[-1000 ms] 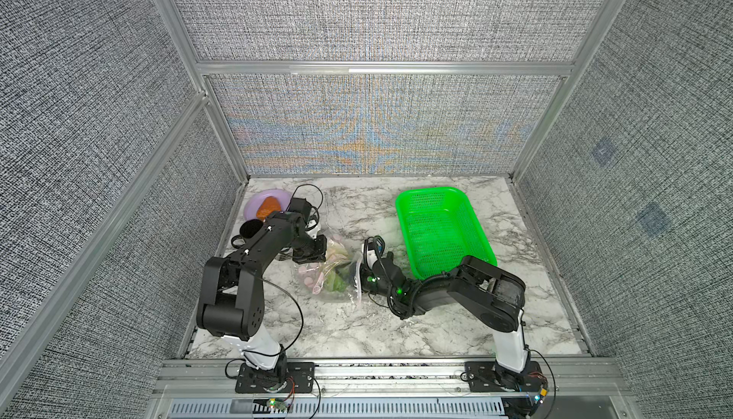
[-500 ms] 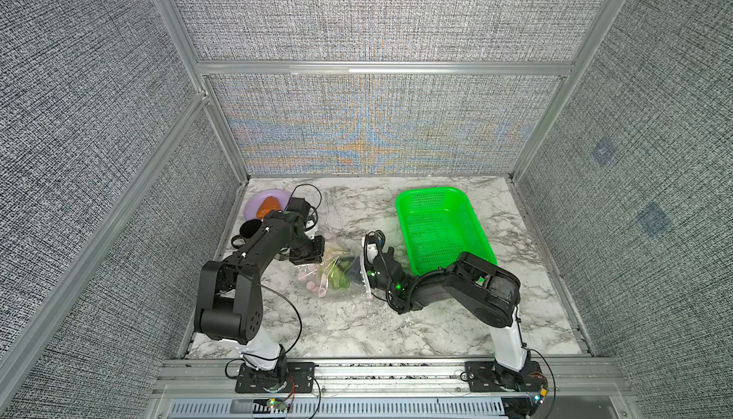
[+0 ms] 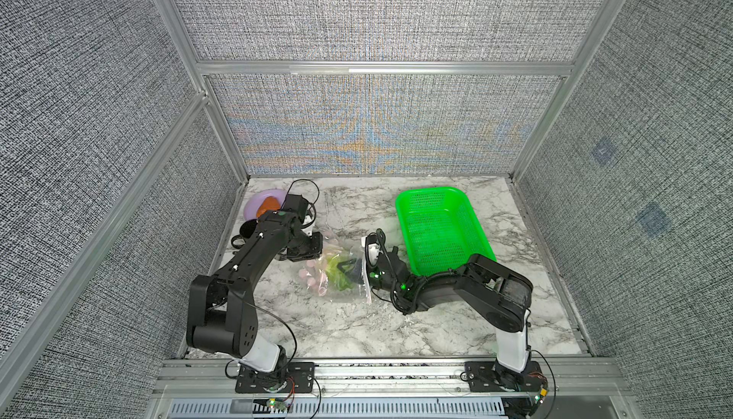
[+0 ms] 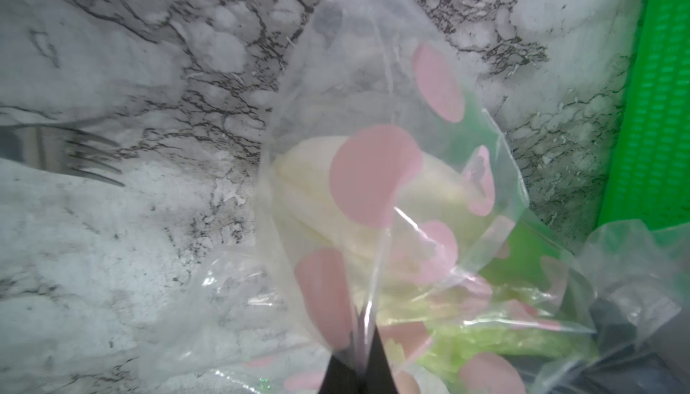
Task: Open the zip-top bag and take out the chinese cabbages
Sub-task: Pick up the Chinese cabbage from the zipper food storage bag.
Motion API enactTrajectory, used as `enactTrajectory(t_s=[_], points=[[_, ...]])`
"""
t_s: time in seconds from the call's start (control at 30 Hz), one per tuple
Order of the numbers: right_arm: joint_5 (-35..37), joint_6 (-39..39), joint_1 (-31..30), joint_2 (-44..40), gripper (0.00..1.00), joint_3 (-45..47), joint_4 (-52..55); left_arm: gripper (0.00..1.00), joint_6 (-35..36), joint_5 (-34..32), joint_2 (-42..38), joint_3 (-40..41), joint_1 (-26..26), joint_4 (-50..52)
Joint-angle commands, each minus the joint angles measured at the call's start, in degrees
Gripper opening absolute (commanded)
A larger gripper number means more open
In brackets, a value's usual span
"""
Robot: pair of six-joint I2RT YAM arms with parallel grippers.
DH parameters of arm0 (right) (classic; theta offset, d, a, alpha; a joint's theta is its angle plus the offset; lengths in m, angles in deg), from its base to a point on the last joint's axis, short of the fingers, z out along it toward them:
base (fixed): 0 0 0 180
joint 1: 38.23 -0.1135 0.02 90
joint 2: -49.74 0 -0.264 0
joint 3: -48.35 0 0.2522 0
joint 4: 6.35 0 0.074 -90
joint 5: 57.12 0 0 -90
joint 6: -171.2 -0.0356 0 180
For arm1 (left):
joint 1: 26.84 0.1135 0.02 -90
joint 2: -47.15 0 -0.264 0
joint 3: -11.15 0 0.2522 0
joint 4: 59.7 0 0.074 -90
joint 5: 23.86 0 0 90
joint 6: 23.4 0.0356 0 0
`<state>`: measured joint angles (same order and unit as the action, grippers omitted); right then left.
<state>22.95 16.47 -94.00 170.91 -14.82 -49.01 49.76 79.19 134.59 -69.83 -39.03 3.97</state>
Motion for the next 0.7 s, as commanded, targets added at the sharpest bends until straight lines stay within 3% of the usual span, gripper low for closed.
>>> enactTrajectory(t_s=[0.0,0.27,0.67], points=[[-6.3,2.5,0.1,-0.5,0.00,0.5,-5.4,0.00,-1.4,-5.6,-1.9,0.6,0.1,-1.7],[-15.2,0.1,0.3,-1.9,0.00,6.8,-19.7,0.00,-2.6,-9.1,-4.4,3.3,0.4,-3.2],[-18.1,-0.2,4.1,-9.0,0.00,15.5,-22.5,0.00,-2.2,-14.0,-9.7,7.3,1.0,-4.6]])
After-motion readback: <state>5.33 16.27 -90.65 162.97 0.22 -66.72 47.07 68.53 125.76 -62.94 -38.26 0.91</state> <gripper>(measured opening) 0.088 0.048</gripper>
